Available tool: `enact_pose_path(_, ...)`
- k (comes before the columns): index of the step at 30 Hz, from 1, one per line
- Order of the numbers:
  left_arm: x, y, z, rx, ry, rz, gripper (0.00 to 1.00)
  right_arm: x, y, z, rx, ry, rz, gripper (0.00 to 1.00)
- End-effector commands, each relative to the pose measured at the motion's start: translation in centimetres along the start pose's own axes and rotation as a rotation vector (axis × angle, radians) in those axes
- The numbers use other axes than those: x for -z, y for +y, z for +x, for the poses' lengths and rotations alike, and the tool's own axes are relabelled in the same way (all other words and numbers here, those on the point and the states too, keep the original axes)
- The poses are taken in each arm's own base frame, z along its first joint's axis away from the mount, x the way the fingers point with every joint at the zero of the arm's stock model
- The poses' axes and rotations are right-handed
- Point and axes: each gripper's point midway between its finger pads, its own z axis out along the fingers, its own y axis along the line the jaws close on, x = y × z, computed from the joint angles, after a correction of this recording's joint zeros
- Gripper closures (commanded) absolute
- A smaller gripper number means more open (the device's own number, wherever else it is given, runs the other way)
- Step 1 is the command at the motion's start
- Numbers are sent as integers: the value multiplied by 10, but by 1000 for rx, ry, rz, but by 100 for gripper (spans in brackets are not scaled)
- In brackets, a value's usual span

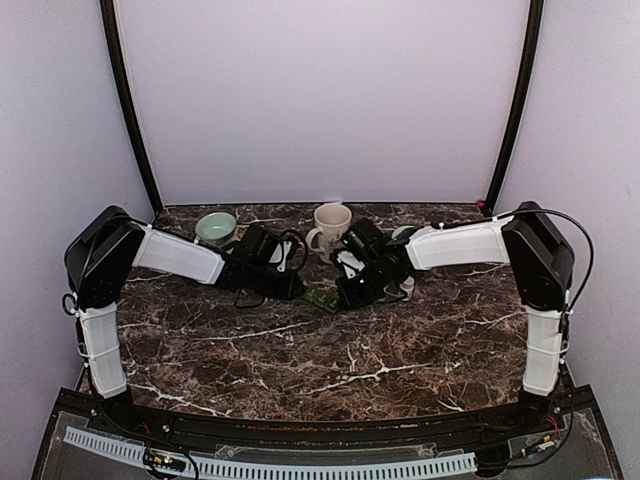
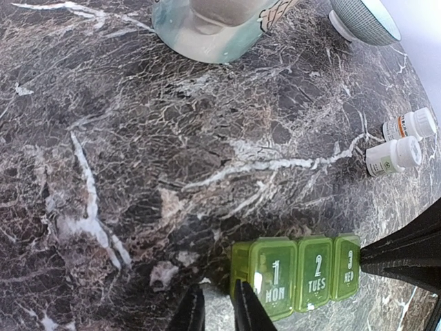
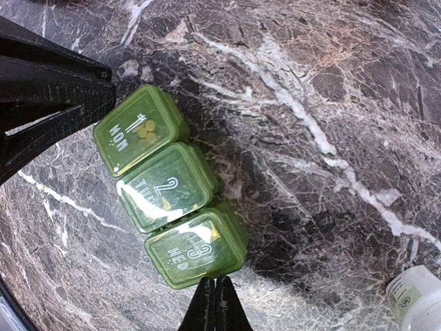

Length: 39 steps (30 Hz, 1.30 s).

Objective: Sort the pills into containers
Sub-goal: Adjust the pill container at the center of the board.

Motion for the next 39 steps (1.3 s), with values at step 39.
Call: enact_pose_path(39,19,-2,14,36,1,4,84,-4,-5,-42,19,-82,-1,100)
